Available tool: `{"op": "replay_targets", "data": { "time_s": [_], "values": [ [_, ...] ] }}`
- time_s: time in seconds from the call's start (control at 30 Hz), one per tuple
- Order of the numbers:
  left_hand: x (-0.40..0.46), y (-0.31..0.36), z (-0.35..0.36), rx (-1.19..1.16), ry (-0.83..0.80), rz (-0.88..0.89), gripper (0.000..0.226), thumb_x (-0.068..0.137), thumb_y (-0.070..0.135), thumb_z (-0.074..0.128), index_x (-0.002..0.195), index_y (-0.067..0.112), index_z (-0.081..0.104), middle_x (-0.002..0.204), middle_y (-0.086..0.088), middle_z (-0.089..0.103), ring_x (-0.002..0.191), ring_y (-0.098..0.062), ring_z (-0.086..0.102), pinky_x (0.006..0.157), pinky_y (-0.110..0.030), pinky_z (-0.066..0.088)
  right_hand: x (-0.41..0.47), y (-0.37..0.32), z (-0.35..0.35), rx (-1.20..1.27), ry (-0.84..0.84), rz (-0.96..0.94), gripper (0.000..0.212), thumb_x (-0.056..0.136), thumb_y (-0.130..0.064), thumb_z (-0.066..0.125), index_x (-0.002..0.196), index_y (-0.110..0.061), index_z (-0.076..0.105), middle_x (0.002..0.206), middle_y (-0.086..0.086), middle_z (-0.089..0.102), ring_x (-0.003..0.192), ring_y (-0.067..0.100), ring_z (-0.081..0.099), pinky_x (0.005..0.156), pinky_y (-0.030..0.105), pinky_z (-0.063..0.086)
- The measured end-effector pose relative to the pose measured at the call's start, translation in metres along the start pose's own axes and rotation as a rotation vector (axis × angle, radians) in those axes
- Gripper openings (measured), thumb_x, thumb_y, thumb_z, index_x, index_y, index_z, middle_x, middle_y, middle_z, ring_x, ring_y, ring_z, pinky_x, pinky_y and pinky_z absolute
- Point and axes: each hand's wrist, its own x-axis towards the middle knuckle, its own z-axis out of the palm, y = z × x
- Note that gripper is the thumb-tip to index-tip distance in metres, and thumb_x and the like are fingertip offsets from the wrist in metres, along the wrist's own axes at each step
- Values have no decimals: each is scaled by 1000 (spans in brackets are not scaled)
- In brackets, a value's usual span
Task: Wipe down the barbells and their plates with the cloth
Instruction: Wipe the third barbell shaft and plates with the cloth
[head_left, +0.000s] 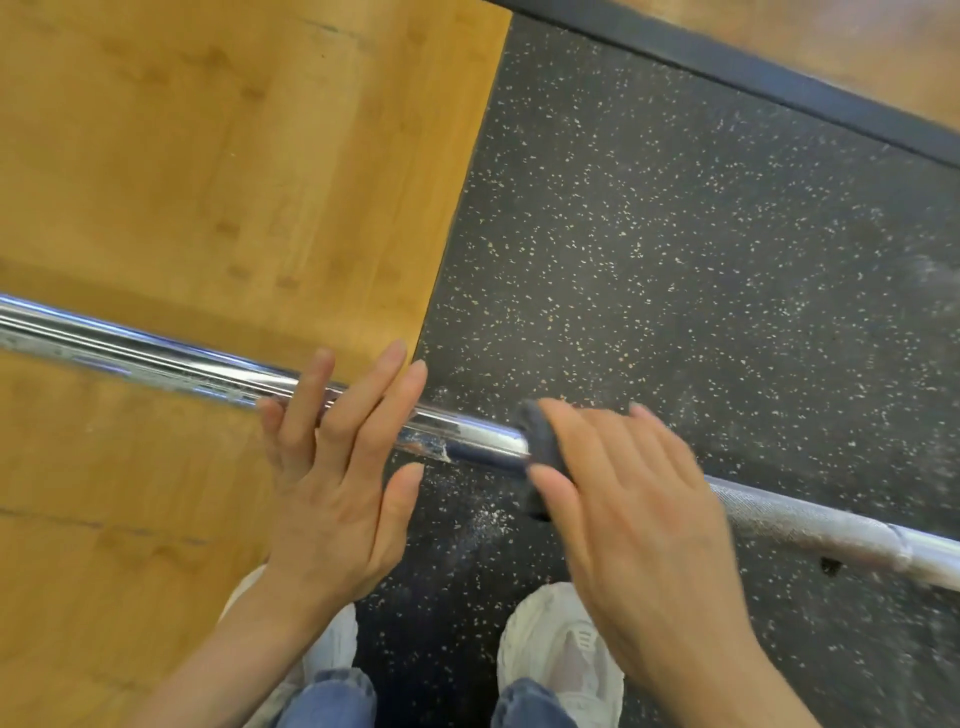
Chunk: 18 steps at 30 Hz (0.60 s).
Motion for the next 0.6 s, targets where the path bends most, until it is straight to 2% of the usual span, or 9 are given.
{"op": "replay_targets", "data": {
  "time_s": [0.03,0.1,0.2,0.3,0.43,0.53,0.6],
  "values": [
    [0,0,0,4,4,3,47,107,37,20,151,23,29,164,16,17,155,-14,-2,122,-44,-3,-11,8,-2,-33,15,12,54,111,-41,15,131,-14,58,111,-3,62,100,24,59,109,41,34],
    [2,1,3,20,10,-8,47,107,38,21,151,23,29,161,10,23,155,-13,-2,123,-42,-5,-12,9,1,-77,35,54,55,111,-40,18,137,-10,57,119,2,63,110,28,59,118,47,27],
    [6,3,5,13,14,-43,48,107,39,20,151,23,29,154,4,31,154,-11,-1,122,-42,-4,13,-20,12,-30,104,34,52,111,-37,22,132,-8,60,114,2,64,104,26,59,119,46,28],
    [12,3,3,45,-31,-28,51,107,39,21,152,16,30,153,-1,33,154,-10,-3,124,-39,-7,18,-13,12,-32,66,-82,53,111,-39,22,142,-8,53,120,2,63,110,25,60,119,46,30],
    [21,3,1,40,-51,-31,52,107,39,21,152,14,27,153,-1,31,154,-11,-1,124,-40,-7,-7,26,4,-75,104,52,51,111,-39,22,144,-10,49,126,4,59,120,29,54,123,45,20],
    [30,7,3,38,-40,-54,53,107,39,20,152,13,27,150,-1,31,150,-21,10,122,-45,-1,12,8,15,-46,195,140,48,110,-35,25,135,-9,57,121,4,62,116,28,55,121,49,25],
    [37,9,4,26,-28,-60,53,107,38,21,152,11,29,148,-1,32,148,-25,15,124,-40,-5,30,-5,18,-36,231,66,48,111,-35,27,135,-9,59,120,4,64,114,27,58,118,49,29]
  ]
}}
